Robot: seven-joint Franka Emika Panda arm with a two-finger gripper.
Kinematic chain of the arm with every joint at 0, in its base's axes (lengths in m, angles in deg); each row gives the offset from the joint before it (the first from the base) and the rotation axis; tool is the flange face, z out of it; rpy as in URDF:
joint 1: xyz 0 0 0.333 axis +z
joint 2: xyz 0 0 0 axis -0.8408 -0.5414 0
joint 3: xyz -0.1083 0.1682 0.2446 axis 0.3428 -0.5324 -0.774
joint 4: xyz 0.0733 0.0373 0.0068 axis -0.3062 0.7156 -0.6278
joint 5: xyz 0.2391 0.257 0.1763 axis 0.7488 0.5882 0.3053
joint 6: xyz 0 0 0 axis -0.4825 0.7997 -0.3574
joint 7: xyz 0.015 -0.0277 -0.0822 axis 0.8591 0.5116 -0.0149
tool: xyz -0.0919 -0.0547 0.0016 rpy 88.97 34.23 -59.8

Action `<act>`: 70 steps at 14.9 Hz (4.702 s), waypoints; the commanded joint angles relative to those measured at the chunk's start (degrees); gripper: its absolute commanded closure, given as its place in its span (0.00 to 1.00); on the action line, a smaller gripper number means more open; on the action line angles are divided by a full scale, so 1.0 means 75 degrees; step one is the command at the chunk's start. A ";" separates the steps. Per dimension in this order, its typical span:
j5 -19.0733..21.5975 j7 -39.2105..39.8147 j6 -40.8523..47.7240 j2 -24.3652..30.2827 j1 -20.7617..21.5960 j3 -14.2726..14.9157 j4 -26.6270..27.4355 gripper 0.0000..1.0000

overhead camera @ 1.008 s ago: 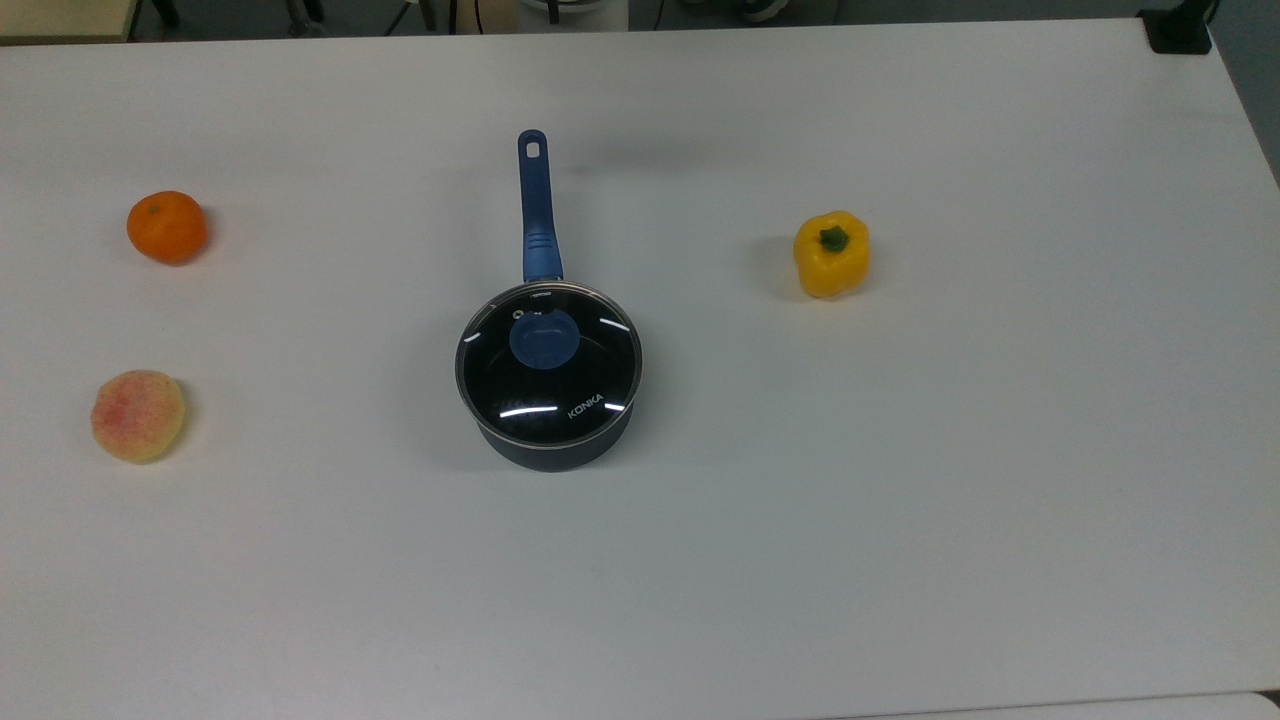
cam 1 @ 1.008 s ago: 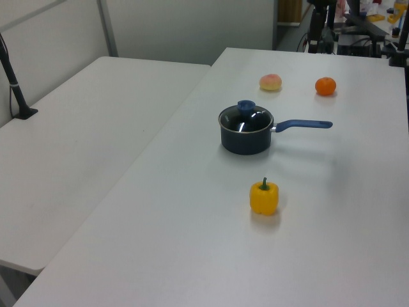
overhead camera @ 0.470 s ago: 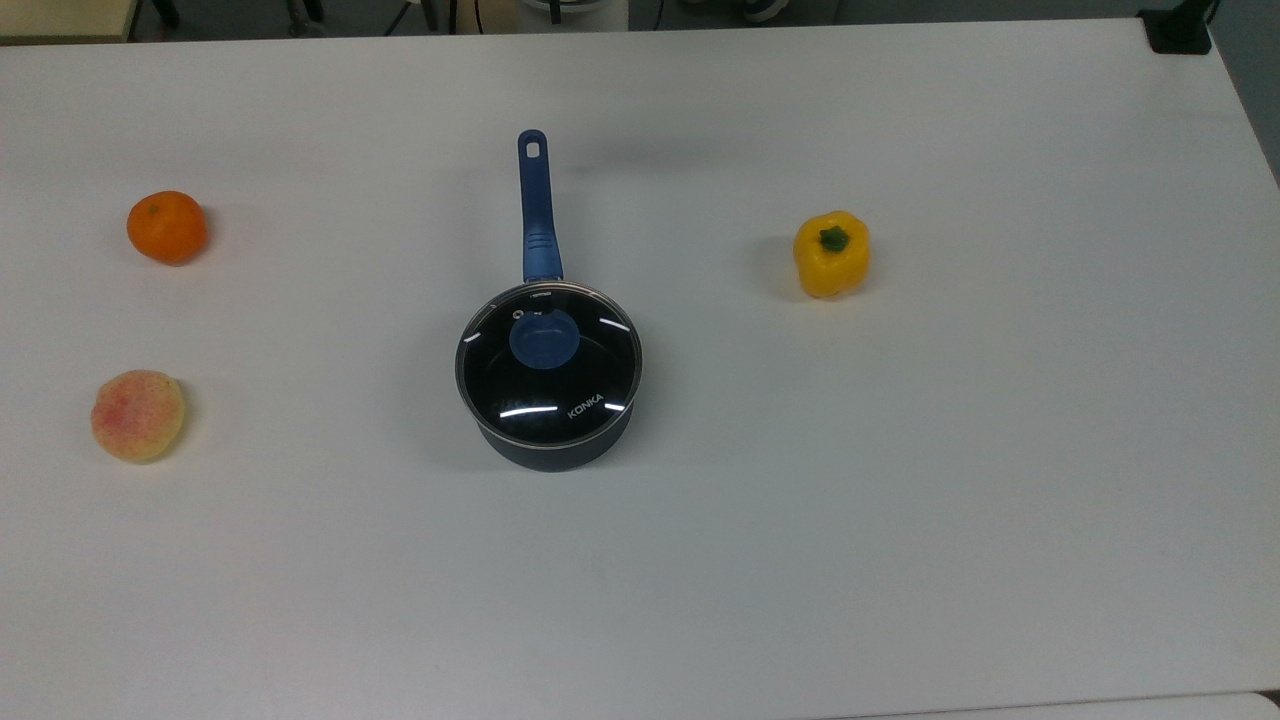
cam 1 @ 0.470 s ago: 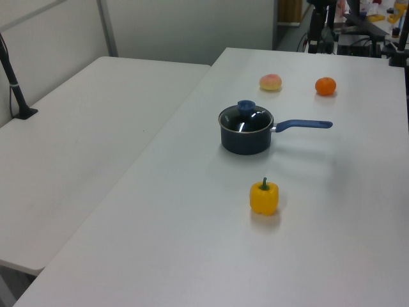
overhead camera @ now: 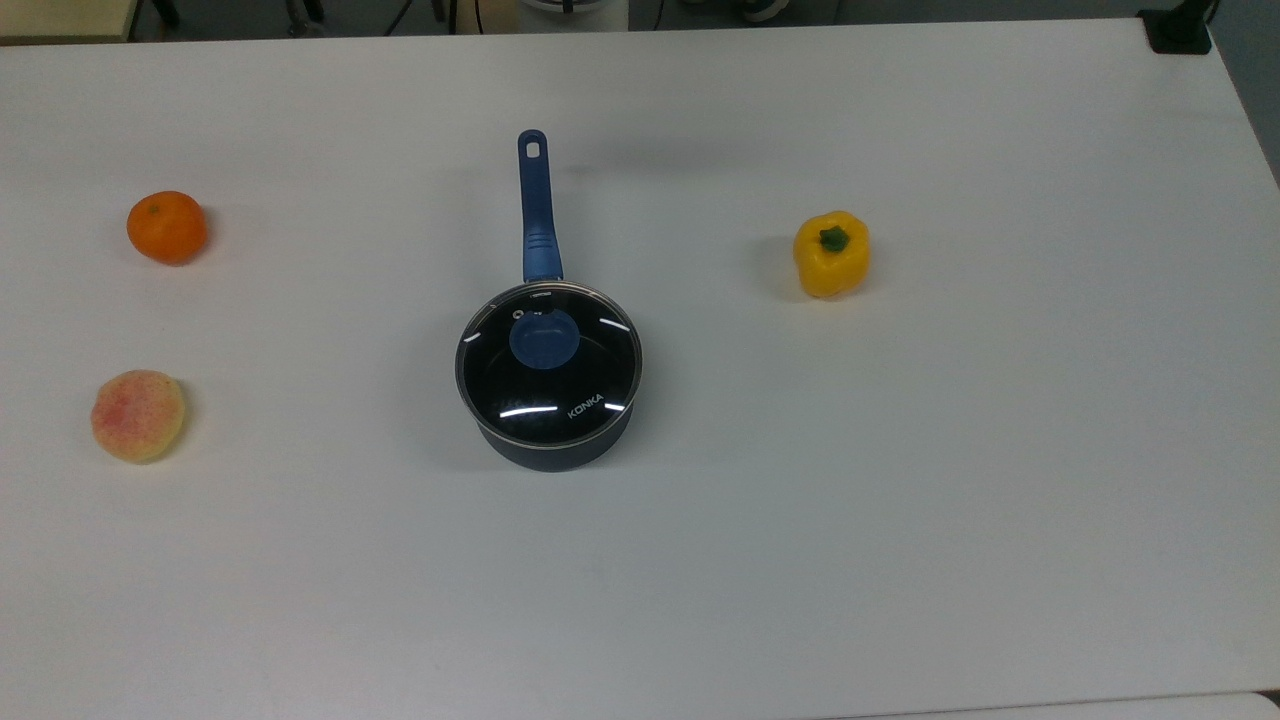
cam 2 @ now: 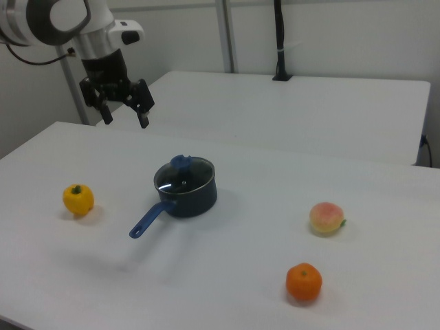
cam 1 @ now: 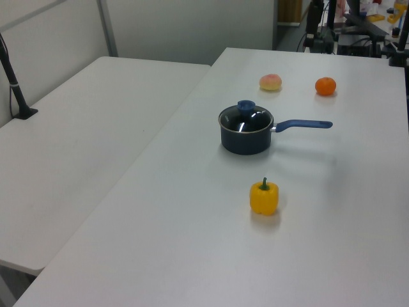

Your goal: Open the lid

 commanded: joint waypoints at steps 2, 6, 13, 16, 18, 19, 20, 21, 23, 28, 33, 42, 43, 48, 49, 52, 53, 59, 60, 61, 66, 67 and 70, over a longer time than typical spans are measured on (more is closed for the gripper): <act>0.0071 0.0227 0.0439 -0.1195 0.0054 0.0098 -0.1338 0.00; 0.0187 0.0532 0.0136 -0.1909 0.0019 0.0169 -0.1912 0.00; 0.0399 0.0532 -0.1598 -0.2707 0.0019 0.0169 -0.1644 0.00; 0.0387 0.0508 -0.2091 -0.2871 0.0054 0.0157 -0.1421 0.00; 0.0375 0.0497 -0.2372 -0.3035 0.0077 0.0122 -0.1327 0.00; 0.0375 0.0485 -0.2490 -0.3117 0.0077 0.0110 -0.1257 0.00; 0.0375 0.0485 -0.2618 -0.3176 0.0077 0.0098 -0.1210 0.00; 0.0375 0.0473 -0.2724 -0.3246 0.0089 0.0087 -0.1198 0.00; 0.0341 0.0473 -0.2865 -0.3328 0.0089 0.0087 -0.1058 0.00; 0.0282 0.0461 -0.3321 -0.3586 0.0101 -0.0030 -0.1034 0.00; 0.0083 0.0274 -0.3509 -0.3774 0.0101 -0.0159 -0.1034 0.00; -0.0375 0.0321 -0.3639 -0.3856 0.0089 -0.0229 -0.0823 0.27; -0.0375 0.0321 -0.3639 -0.3845 0.0089 -0.0265 -0.0823 0.36; -0.0363 0.0332 -0.3593 -0.3786 0.0089 -0.0277 -0.0823 0.58; -0.0363 0.0333 -0.3581 -0.3763 0.0089 -0.0277 -0.0823 0.58; -0.0363 0.0333 -0.3522 -0.3599 0.0089 -0.0277 -0.0834 0.58; -0.0363 0.0321 -0.3522 -0.3506 0.0089 -0.0277 -0.0823 0.58; -0.0386 0.0379 -0.2786 -0.2675 0.0054 -0.0288 -0.0578 0.58; -0.0398 0.0391 -0.2668 -0.2406 0.0019 -0.0288 -0.0391 0.58; -0.0421 0.0403 -0.2643 -0.2125 0.0007 -0.0288 -0.0134 0.58; -0.0632 0.0743 -0.1416 -0.0998 -0.0005 -0.0101 0.0559 0.58; -0.0690 0.0777 -0.1169 -0.0823 -0.0005 -0.0054 0.0711 0.58; -0.0855 0.1361 -0.0292 -0.0050 -0.0016 0.0027 0.1565 0.58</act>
